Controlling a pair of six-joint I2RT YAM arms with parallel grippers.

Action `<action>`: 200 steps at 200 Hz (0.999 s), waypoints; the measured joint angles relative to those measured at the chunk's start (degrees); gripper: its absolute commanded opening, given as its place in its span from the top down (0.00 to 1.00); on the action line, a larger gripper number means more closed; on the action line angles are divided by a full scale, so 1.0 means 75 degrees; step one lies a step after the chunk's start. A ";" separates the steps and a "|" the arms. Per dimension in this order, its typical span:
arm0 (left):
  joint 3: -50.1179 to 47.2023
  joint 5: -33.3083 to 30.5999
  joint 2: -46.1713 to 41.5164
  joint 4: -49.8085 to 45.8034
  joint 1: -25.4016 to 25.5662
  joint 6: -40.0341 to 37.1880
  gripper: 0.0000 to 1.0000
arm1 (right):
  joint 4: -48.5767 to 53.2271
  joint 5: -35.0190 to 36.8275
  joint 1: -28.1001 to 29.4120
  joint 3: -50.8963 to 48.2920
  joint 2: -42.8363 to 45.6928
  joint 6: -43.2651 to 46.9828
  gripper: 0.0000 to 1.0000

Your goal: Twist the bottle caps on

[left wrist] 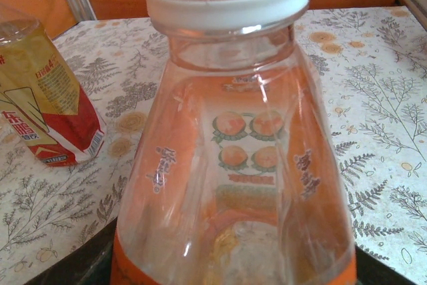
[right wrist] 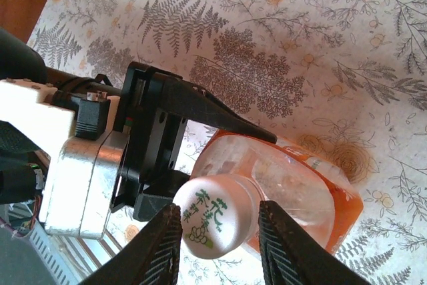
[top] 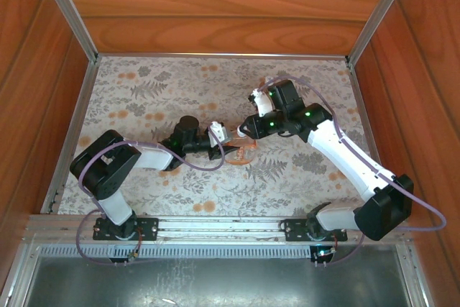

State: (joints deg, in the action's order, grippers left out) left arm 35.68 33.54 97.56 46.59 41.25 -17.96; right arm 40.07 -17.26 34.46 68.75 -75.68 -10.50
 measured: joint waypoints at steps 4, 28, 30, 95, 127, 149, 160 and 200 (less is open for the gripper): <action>0.0000 0.0003 0.0000 -0.0003 0.0000 0.0000 0.46 | 0.0003 0.0000 0.0000 0.0000 0.0000 0.0000 0.64; 0.0000 0.0003 0.0000 -0.0006 0.0000 0.0000 0.46 | 0.0035 0.0006 0.0000 0.0000 -0.0003 -0.0009 0.66; 0.0000 0.0003 0.0000 -0.0006 0.0000 0.0000 0.46 | 0.0035 0.0006 0.0000 0.0000 -0.0003 0.0000 0.66; 0.0000 0.0015 0.0000 -0.0009 0.0000 -0.0003 0.46 | 0.0195 0.0070 0.0000 0.0044 -0.0003 0.0052 0.50; 0.0000 0.0149 -0.0003 -0.0023 0.0000 -0.0073 0.46 | 0.0443 0.0111 0.0000 0.0099 0.0119 0.0562 0.36; 0.0000 0.0309 -0.0026 -0.0055 -0.0017 -0.0195 0.46 | 0.0892 0.0055 0.0000 0.0306 0.0376 0.1320 0.32; 0.0000 0.0431 -0.0055 -0.0087 -0.0035 -0.0239 0.47 | 0.1134 0.0058 0.0000 0.0525 0.0490 0.1766 0.32; -0.0009 0.0912 -0.0181 -0.0396 -0.0038 -0.0478 0.48 | 0.1955 -0.0131 0.0000 0.1011 0.0863 0.3972 0.30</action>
State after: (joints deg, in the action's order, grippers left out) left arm 35.62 40.38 96.20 43.62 40.97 -21.54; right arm 54.74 -18.24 34.46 76.34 -69.21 19.29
